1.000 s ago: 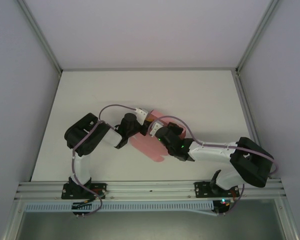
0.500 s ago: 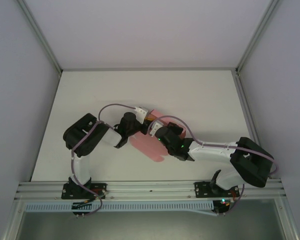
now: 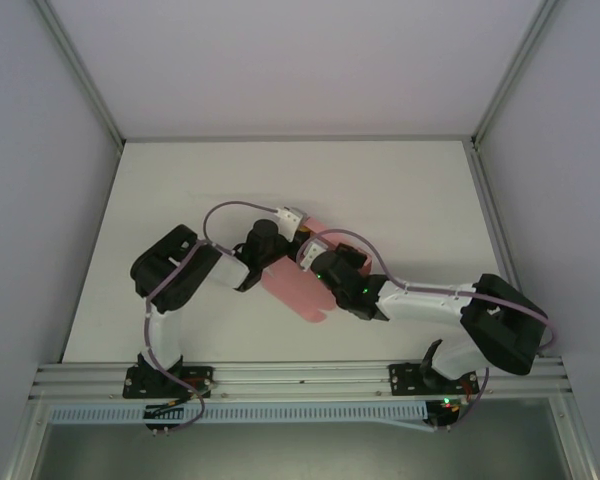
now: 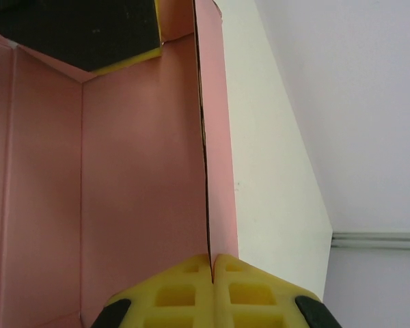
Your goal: Assemble paper box
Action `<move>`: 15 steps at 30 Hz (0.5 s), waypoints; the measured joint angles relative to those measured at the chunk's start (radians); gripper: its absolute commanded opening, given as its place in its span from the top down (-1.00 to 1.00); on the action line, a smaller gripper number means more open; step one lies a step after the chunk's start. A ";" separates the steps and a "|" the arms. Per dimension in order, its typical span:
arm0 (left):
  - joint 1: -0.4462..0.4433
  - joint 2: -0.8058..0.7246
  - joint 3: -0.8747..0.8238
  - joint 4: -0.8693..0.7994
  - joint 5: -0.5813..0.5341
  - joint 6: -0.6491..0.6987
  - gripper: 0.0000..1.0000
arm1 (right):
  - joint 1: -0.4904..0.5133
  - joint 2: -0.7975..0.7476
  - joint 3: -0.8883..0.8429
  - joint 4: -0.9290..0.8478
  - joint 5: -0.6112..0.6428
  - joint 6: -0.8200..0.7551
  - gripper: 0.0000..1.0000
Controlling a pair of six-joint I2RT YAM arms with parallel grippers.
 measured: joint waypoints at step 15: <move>-0.093 -0.017 -0.092 0.102 -0.357 0.072 0.88 | -0.029 -0.038 0.036 -0.062 -0.111 0.042 1.00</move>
